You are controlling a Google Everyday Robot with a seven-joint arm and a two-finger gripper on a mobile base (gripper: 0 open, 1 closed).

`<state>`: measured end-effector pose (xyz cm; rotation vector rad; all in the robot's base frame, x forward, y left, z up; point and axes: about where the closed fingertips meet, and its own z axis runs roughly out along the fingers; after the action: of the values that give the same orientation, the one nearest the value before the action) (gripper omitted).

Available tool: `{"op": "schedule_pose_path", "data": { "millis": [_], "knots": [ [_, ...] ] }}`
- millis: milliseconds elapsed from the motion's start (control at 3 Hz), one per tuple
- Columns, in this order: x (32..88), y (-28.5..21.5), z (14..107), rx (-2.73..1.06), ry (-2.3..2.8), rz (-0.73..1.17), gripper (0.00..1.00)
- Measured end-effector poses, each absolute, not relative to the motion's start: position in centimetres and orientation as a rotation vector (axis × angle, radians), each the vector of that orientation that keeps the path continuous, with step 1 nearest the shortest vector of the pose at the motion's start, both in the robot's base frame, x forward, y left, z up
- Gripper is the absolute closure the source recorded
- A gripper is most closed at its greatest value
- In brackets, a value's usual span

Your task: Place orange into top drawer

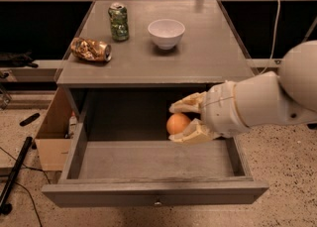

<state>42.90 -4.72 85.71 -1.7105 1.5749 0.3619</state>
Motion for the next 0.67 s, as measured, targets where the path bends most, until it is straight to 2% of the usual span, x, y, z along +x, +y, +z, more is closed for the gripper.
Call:
{"op": "schedule_pose_path", "data": {
  "millis": [667],
  "knots": [
    [46.0, -3.6, 80.3, -1.753, 1.61, 0.404, 1.0]
  ]
}}
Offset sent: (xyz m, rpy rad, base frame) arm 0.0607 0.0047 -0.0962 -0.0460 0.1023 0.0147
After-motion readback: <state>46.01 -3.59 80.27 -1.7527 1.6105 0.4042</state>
